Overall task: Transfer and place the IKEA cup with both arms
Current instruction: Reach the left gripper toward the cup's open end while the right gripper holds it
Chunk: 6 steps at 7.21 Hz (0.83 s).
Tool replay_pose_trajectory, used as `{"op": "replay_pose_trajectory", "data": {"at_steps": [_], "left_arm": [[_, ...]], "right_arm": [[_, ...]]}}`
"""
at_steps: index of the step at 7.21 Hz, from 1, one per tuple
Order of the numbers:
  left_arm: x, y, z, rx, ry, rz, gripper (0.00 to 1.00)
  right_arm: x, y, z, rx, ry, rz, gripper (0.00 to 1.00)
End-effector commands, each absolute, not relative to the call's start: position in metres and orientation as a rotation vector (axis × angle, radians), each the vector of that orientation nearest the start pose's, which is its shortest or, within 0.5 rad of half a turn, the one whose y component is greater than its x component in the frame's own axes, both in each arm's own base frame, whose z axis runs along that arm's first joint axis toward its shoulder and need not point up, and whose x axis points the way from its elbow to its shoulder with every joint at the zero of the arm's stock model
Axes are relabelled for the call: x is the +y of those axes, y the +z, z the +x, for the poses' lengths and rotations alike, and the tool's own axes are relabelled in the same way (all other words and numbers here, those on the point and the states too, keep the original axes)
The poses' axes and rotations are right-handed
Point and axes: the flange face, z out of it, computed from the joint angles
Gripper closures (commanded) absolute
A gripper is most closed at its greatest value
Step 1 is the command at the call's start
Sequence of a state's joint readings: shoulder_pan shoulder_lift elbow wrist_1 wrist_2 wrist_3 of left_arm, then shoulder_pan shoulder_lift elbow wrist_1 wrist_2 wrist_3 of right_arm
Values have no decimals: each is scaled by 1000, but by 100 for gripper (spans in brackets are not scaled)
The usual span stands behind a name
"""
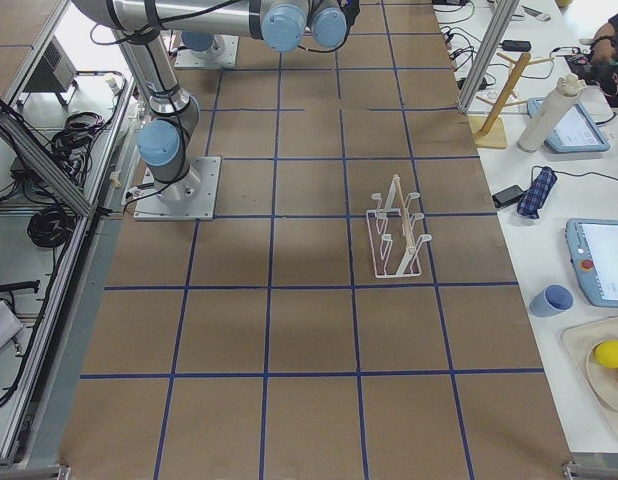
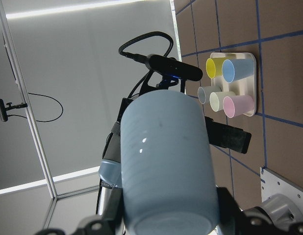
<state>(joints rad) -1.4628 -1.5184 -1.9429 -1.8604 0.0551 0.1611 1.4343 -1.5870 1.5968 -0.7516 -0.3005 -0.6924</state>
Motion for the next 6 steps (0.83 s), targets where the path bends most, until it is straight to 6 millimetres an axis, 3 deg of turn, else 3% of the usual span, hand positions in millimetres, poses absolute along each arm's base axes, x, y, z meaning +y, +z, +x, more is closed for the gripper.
{"op": "replay_pose_trajectory", "data": {"at_steps": [1,5,6], "left_arm": [[-454,398,-184,-1553,-292,436,0],[-447,397,-192,-1521,-297,437,15],[-447,399,-192,-1522,-292,433,26]], "right_arm": [[-458,490,168,1775,178,62,69],[-456,488,179,1775,192,38,69],[-456,489,180,1774,191,37,69]]}}
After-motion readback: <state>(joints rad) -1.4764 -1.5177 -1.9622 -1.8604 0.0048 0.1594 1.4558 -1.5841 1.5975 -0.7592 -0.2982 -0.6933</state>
